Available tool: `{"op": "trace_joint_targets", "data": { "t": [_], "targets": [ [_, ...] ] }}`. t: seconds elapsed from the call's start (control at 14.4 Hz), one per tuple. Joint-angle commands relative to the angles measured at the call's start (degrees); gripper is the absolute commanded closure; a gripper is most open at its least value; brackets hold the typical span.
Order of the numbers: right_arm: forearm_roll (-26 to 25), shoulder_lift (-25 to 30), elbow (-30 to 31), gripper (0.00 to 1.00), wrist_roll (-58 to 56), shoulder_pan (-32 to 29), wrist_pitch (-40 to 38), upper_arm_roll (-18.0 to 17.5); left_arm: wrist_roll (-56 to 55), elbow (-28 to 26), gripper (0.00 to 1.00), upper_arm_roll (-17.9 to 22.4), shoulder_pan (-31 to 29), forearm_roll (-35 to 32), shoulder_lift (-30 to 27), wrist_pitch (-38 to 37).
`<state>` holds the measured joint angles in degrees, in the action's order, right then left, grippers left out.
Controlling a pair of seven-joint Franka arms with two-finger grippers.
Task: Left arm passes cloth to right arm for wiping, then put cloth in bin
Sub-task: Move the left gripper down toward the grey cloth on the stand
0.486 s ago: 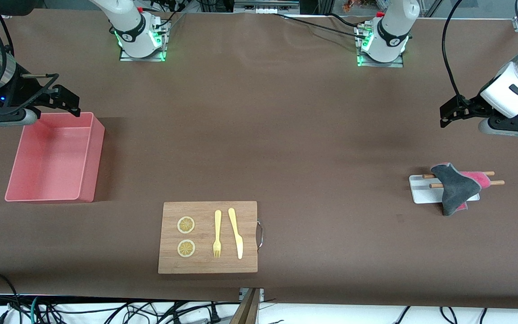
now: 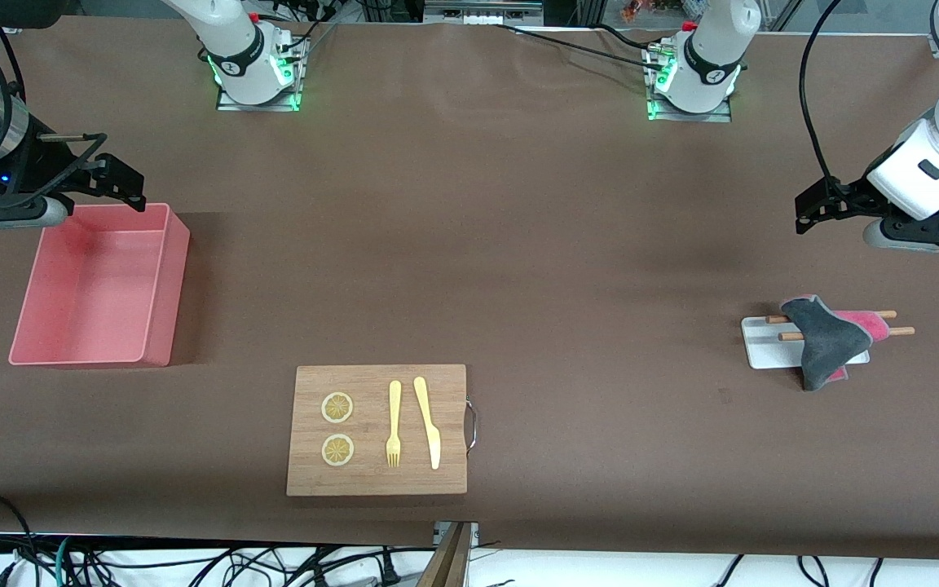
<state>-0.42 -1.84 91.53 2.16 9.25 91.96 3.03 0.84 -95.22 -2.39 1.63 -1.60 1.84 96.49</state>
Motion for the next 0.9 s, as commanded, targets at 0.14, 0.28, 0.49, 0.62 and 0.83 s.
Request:
{"op": "trace_joint_targets", "data": {
  "t": [0.14, 0.28, 0.49, 0.62, 0.83],
  "targets": [
    [-0.37, 0.09, -0.83, 0.0, 0.56, 0.06, -0.65, -0.22, 1.09, 1.97, 0.0, 0.46, 0.3, 0.19, 1.06, -2.35],
    [-0.2, 0.09, -0.83, 0.0, 0.56, 0.06, -0.56, -0.22, 1.27, 1.97, 0.0, 0.46, 0.21, 0.28, 1.06, -3.23],
    [-0.11, 0.0, -0.83, 0.0, 0.56, 0.06, -0.56, -0.22, 1.45, 1.97, 0.0, 0.54, 0.21, 0.19, 1.06, -4.46],
    [-0.2, 0.0, -0.83, 0.0, 0.56, 0.06, -0.56, -0.22, 1.53, 1.97, 0.0, 0.55, 0.21, 0.02, 1.06, -5.17],
    [-0.2, 0.0, -0.83, 0.0, 0.56, 0.06, -0.56, -0.22, 11.07, 1.97, 0.0, 0.63, 0.3, -0.51, 1.32, -5.43]
  ]
}}
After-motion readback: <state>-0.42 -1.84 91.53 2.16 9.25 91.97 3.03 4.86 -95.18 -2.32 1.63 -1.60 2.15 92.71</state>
